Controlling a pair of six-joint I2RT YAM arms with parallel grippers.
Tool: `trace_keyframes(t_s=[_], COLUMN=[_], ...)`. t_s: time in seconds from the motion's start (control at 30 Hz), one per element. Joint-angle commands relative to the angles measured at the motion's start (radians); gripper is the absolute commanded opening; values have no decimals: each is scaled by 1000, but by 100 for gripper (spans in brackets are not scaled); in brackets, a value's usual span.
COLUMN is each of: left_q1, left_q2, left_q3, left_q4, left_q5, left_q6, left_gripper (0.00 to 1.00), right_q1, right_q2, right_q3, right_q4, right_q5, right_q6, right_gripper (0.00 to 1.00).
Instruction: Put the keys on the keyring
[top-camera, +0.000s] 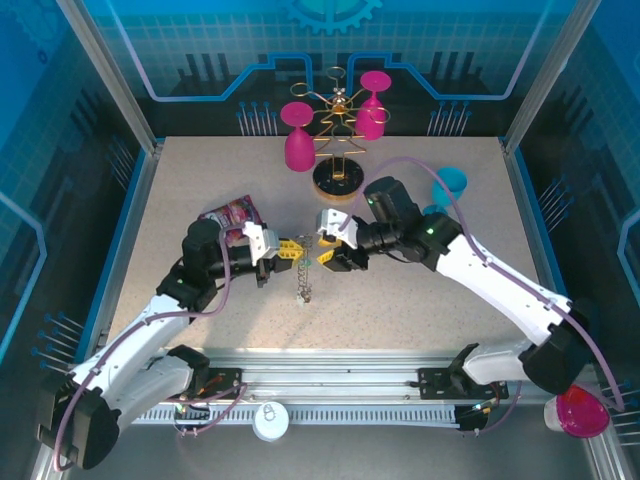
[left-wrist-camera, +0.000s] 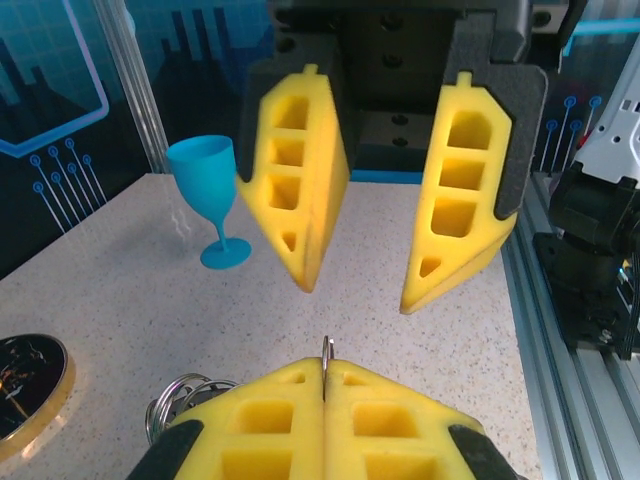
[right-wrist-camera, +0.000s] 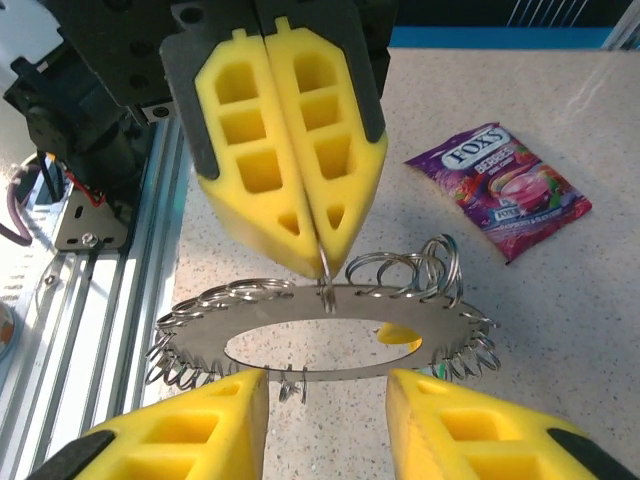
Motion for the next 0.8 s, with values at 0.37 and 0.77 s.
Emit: trace_keyframes(t_s=[0.37,0.77], left_q1=[-4,-4], left_q2=[-22,-23], left_q3=[-11,-10], left_q4=[164,159], left_q5=[94,92], left_q6=[-60,-66], left_gripper=[0,0], right_q1=[24,43], right_q2=[0,26], right_q3=[-51,-22], right_q4=[246,203], right_q5=[-75,-55], right_q6=[64,22], right_gripper=[22,7])
